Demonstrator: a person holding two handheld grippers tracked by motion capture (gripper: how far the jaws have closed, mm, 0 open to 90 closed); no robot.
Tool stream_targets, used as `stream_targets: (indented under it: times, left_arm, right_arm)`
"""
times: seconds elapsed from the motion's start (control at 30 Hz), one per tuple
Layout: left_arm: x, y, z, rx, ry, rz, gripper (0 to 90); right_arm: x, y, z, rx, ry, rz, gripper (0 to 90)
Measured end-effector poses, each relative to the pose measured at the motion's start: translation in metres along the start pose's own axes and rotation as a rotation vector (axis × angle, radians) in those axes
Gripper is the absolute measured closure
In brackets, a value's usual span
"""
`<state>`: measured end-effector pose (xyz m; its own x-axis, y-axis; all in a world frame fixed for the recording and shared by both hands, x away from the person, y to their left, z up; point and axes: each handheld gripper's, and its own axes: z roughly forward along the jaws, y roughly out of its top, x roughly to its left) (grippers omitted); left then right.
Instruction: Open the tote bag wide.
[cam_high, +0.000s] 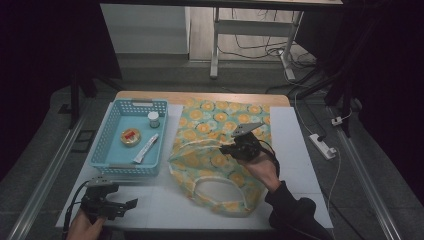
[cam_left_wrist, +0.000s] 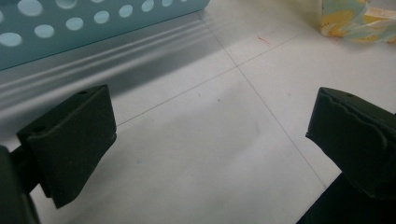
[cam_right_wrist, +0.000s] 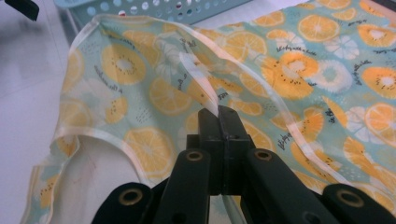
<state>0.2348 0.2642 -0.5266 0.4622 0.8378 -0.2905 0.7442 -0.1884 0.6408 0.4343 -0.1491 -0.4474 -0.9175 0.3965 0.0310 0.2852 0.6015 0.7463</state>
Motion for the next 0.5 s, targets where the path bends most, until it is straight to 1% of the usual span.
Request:
stream_targets:
  times: [0.3, 0.5]
  left_arm:
    - [0.0, 0.0, 0.0, -0.001, 0.001, -0.004, 1.0]
    - [0.001, 0.0, 0.0, 0.0, -0.002, -0.007, 1.0]
  right_arm:
    - [-0.001, 0.011, -0.005, -0.031, -0.013, -0.001, 90.0]
    - [-0.004, 0.018, -0.01, -0.055, -0.021, 0.008, 90.0]
